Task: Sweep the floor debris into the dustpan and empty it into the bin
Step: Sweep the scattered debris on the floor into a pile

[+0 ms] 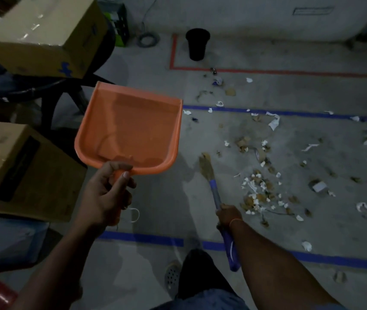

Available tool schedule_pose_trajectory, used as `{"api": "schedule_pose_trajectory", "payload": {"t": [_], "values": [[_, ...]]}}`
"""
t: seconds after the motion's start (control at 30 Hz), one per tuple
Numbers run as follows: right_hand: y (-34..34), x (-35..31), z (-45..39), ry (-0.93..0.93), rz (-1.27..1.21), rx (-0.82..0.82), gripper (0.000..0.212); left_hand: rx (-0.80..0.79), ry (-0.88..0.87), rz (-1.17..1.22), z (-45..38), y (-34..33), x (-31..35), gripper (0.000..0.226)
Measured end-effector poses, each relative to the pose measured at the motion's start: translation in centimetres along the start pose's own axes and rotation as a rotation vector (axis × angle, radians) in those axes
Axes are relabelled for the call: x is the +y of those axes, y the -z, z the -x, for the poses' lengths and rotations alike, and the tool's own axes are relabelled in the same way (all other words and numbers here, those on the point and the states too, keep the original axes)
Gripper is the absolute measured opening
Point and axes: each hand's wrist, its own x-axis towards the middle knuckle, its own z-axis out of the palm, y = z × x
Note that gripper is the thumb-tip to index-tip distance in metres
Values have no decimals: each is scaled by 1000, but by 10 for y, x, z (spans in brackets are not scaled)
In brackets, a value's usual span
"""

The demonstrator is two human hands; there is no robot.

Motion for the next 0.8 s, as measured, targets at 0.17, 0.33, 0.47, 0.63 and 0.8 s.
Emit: {"api": "schedule_pose_trajectory", "payload": {"t": [0.17, 0.33, 0.47, 0.63, 0.8], "values": [[8, -17, -38, -187, -194, 147, 35, 16, 19, -64, -57, 15, 0, 11], [13, -48, -67, -185, -257, 238, 28, 9, -35, -114, -149, 0, 13, 14], [35, -93, -104, -135, -211, 62, 28, -67, -36, -177, -229, -27, 33, 13], [72, -122, -162, -146, -15, -48, 61, -120, -15, -175, -316, -61, 60, 16], [80, -148, -177, -375, -428, 237, 29, -151, 16, -171, -379, -80, 69, 15]]}}
